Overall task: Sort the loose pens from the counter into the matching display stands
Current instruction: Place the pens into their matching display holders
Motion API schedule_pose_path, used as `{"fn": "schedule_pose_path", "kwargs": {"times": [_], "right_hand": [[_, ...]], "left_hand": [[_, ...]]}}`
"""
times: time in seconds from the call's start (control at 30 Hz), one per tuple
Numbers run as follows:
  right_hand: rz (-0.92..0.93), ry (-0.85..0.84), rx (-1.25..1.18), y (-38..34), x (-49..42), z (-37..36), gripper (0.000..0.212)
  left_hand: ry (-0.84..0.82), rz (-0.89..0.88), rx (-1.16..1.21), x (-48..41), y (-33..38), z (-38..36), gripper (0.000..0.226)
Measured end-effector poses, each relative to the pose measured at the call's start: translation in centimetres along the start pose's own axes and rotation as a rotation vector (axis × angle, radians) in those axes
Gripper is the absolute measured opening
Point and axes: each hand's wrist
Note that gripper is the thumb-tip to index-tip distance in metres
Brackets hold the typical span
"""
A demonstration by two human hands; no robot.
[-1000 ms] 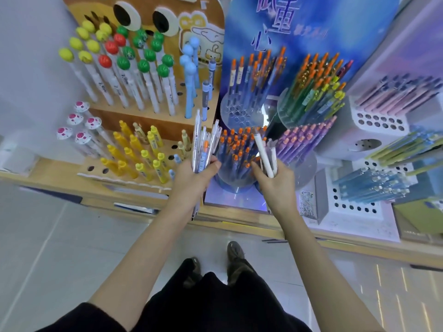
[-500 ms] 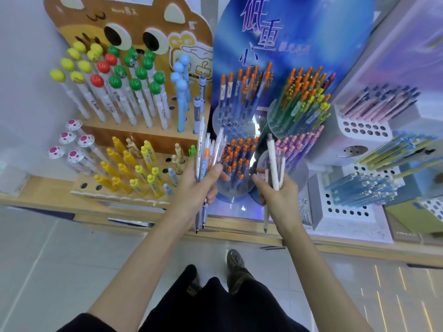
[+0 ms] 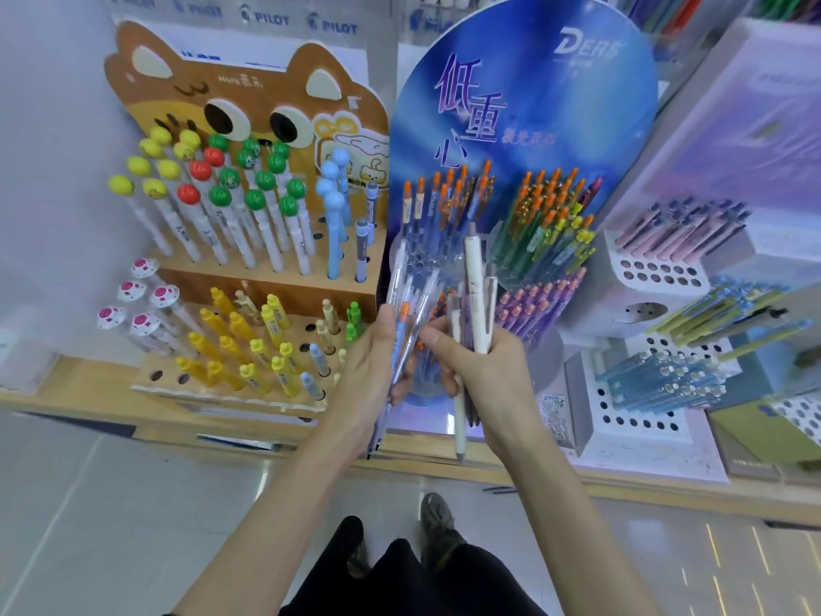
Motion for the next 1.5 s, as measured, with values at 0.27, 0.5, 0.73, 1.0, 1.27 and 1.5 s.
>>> {"fn": "schedule_pose_path", "kwargs": {"times": [0.27,0.5,0.73,1.0,1.27,1.5], "right_hand": [[-0.079,0.033,-0.100,0.2,-1.0,-1.1,0.014],[-0.127,-0.048,-0.136,0.7,-1.1,-0.4,0.014],[-0.132,-0.112,0.017,0.4,-1.3,1.2,0.028],[-0.013,0.255,0.215,1.9,-0.4,5.4,0.025],[-0.002,0.439,0.337,6.0,-0.1,4.8,0.032],[0.067,0.456,0.267,7.0,0.4,4.5,0.035]], "left_hand": [[0.065,0.000,-0.130,-0.2,-0.2,-0.1,0.038],[0.033,0.005,-0.040,-0.4,0.0,0.2,0.044],[0.068,0.065,0.045,-1.0,-0.3,0.3,0.030],[0.109,0.013,-0.110,-0.8,-1.1,1.5,0.021],[0.160,0.020,-0.160,-0.5,-1.6,2.0,0.015],[0.169,0.029,-0.210,0.4,-2.2,2.6,0.024]]}}
Point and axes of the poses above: each hand's wrist, its own x-axis away from the middle knuckle, its own z-axis out of the back of the hand, y = z × x, and after that the axes turned 10 degrees about -y, right-handed
